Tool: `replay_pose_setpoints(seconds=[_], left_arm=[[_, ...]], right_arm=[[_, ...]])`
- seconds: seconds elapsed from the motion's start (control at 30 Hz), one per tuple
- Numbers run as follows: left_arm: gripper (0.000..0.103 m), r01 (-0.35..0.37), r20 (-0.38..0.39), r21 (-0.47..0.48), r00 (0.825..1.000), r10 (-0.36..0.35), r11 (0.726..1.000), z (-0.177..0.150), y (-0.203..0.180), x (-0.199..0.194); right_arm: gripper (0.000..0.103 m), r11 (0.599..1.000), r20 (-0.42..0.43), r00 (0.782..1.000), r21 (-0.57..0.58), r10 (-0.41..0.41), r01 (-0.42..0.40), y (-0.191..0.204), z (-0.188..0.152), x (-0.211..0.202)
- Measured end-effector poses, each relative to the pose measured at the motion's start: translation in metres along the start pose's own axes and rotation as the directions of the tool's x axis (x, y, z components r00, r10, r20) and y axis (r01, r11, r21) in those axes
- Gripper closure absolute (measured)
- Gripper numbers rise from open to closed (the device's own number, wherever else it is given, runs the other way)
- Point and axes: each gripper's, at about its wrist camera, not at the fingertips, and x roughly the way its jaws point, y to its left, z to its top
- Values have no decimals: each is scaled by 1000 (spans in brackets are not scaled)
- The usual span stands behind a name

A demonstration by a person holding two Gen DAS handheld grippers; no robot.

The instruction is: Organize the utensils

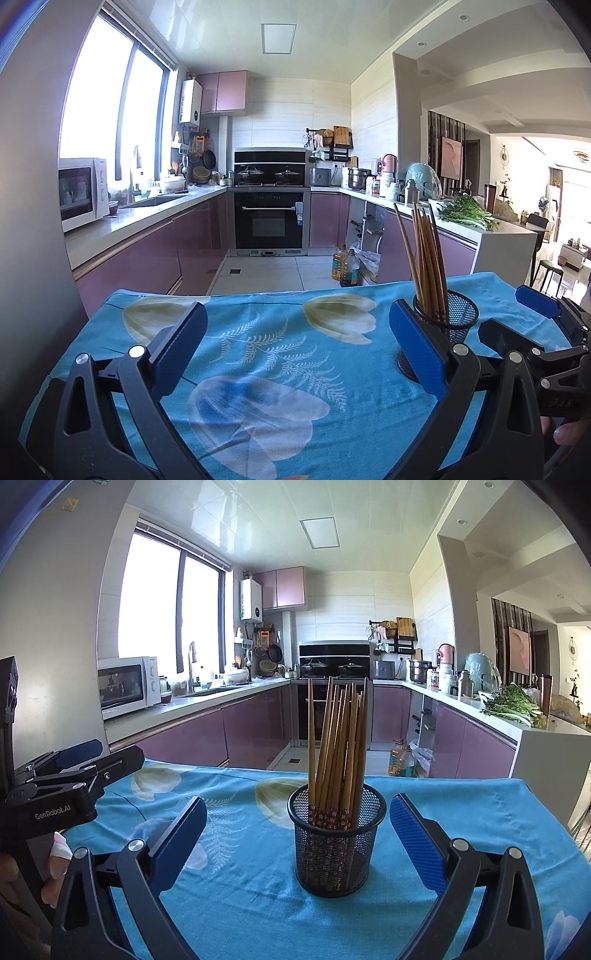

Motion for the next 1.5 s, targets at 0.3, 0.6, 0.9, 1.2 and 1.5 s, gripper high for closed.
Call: replay_pose_setpoints(seconds=[0.3, 0.6, 0.9, 1.2, 1.5], left_arm=[[6, -20, 20, -1, 1000, 20, 1000, 0, 1, -7], [6, -32, 27, -2, 999, 32, 999, -2, 3, -10], [6, -38, 30, -4, 999, 38, 999, -2, 3, -12], [6, -40, 30, -5, 999, 40, 999, -3, 3, -12], [6, -41, 30, -6, 999, 41, 999, -3, 3, -12]], right_arm=[[7, 1000, 12, 1000, 6, -7, 7, 1, 1, -1], [7, 1000, 17, 1000, 2, -8, 8, 2, 1, -1], [7, 1000, 19, 1000, 7, -8, 7, 3, 2, 0], [7, 1000, 21, 1000, 8, -7, 7, 3, 1, -1], [7, 1000, 23, 1000, 11, -10, 9, 4, 1, -1]])
